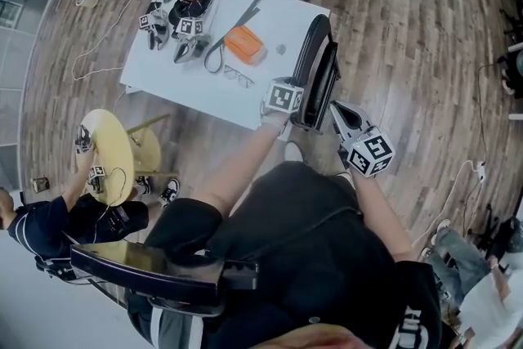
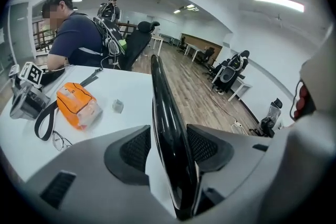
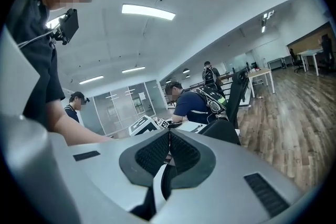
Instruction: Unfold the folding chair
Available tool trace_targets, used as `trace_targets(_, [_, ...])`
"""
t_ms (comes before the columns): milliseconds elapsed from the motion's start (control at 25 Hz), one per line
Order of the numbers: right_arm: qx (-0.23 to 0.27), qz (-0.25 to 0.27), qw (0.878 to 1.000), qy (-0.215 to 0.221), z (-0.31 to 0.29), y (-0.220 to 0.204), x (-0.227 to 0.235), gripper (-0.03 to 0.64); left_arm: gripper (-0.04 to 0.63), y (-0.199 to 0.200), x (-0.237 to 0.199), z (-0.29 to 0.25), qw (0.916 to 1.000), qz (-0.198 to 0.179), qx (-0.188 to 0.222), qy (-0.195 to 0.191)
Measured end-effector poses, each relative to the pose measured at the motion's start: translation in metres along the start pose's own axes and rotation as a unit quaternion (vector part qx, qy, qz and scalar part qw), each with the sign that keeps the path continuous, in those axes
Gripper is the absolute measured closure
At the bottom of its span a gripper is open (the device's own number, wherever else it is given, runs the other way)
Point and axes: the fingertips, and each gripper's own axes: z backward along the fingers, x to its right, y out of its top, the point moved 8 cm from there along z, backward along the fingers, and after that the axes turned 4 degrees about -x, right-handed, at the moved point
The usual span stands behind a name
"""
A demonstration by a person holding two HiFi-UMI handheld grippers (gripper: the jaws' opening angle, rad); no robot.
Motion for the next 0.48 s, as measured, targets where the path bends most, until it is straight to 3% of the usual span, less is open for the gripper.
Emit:
trace_targets(120, [-0.006, -0.004, 1.0, -0.008, 0.005, -0.003, 0.005, 0.607, 0.464, 0.003, 0.002, -0.002, 0.9999, 0.01, -0.002, -0.009])
trace_targets(480, [-0.035, -0.028, 0.997, -0.067, 0.021, -0.025, 0.03, 0.607, 0.484, 0.0, 0.004, -0.002, 0.9992, 0.039, -0.006, -0.001])
